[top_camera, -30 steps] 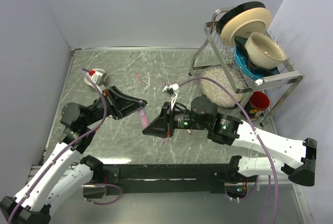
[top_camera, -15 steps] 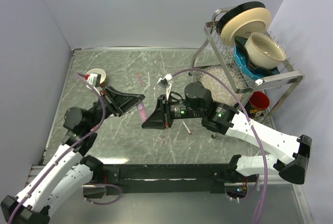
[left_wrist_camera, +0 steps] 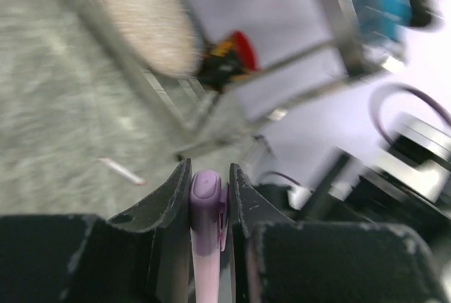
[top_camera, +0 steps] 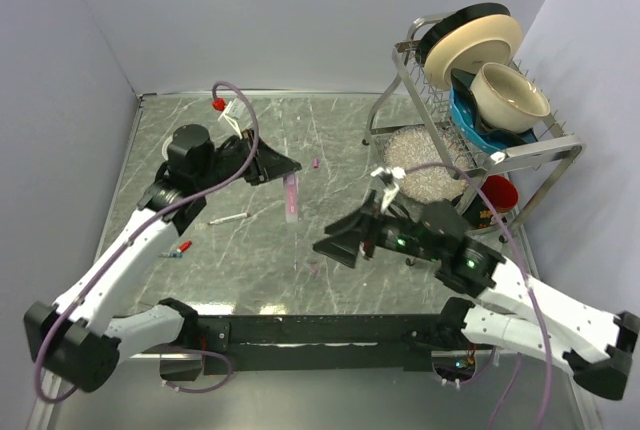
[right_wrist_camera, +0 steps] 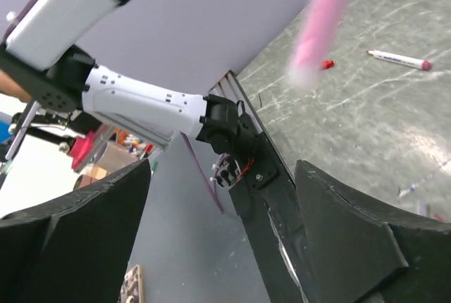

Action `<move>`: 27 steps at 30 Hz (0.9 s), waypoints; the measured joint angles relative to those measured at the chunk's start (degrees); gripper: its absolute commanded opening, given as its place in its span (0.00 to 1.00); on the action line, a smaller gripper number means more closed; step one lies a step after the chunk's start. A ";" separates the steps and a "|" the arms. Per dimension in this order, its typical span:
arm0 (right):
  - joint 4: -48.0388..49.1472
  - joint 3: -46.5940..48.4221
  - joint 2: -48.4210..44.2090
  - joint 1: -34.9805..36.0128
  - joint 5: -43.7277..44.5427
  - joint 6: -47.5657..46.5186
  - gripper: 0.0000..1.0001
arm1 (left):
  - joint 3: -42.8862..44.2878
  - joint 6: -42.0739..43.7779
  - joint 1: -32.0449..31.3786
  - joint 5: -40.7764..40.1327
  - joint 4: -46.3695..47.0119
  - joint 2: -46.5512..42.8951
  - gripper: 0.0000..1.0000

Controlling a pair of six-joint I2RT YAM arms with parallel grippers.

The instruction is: Insert the pens into the pen caps

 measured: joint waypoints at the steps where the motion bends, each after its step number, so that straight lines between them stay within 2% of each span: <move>1: -0.52 -1.33 -2.34 0.22 0.81 0.20 0.93 | -0.44 0.92 0.90 -0.57 -0.13 1.33 0.01; 6: -2.43 -3.02 -8.61 0.63 3.58 0.57 0.92 | -5.57 3.30 3.17 -2.34 3.89 8.33 0.01; 12: -4.35 -3.02 -8.92 0.79 5.88 0.35 0.92 | -10.60 4.28 3.15 -4.57 11.89 21.31 0.03; 20: -6.32 -3.02 -8.92 0.96 7.37 -0.26 0.92 | -8.94 7.37 3.26 -8.92 17.42 36.15 0.06; 24: -8.00 -2.99 -9.57 1.16 8.44 -0.52 0.92 | -8.59 7.19 3.28 -9.68 20.44 40.70 0.15; 27: -9.14 -2.95 -9.99 1.18 9.20 -0.52 0.92 | -8.76 6.99 3.28 -10.25 22.69 42.32 0.30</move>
